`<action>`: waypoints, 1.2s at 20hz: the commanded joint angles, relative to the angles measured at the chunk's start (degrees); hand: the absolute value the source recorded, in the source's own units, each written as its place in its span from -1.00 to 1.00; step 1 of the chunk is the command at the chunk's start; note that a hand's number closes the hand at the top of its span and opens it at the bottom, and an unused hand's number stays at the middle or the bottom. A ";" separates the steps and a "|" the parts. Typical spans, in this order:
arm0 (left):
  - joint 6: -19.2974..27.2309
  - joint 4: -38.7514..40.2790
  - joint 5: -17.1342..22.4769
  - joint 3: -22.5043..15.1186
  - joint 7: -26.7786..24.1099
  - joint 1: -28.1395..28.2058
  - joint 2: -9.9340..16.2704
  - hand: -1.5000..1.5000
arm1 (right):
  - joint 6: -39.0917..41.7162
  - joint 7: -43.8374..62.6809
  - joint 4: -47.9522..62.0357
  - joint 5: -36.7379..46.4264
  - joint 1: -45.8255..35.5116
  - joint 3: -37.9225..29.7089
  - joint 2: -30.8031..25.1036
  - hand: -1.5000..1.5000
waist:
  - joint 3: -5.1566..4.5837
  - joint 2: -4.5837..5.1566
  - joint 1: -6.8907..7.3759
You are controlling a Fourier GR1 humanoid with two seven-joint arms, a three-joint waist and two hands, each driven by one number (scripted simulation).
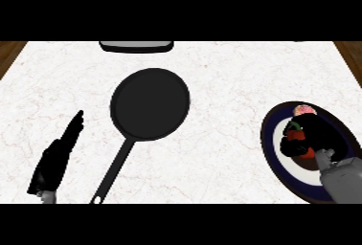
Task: Pick the bell pepper from the plate and place it in the pan
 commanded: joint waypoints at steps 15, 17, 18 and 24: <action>0.35 -1.67 -1.84 -0.97 -0.04 0.88 -2.08 0.00 | -8.22 -0.43 -3.09 35.38 -25.77 10.09 20.54 1.00 | 0.34 0.61 0.22; -1.92 -2.85 -0.24 -0.01 -0.49 2.42 -0.13 0.00 | -8.34 -0.64 4.08 33.19 -32.72 7.14 25.32 1.00 | 0.32 0.80 1.35; -0.09 2.25 -1.21 1.12 -1.43 -2.58 -1.45 0.00 | -10.06 -2.79 5.61 33.75 -31.72 7.45 26.72 1.00 | 0.31 0.84 0.37; -0.92 0.15 -1.95 0.14 -3.15 1.59 -1.34 0.00 | -18.30 -9.04 23.82 29.88 -39.46 2.07 33.62 1.00 | 0.33 0.99 1.41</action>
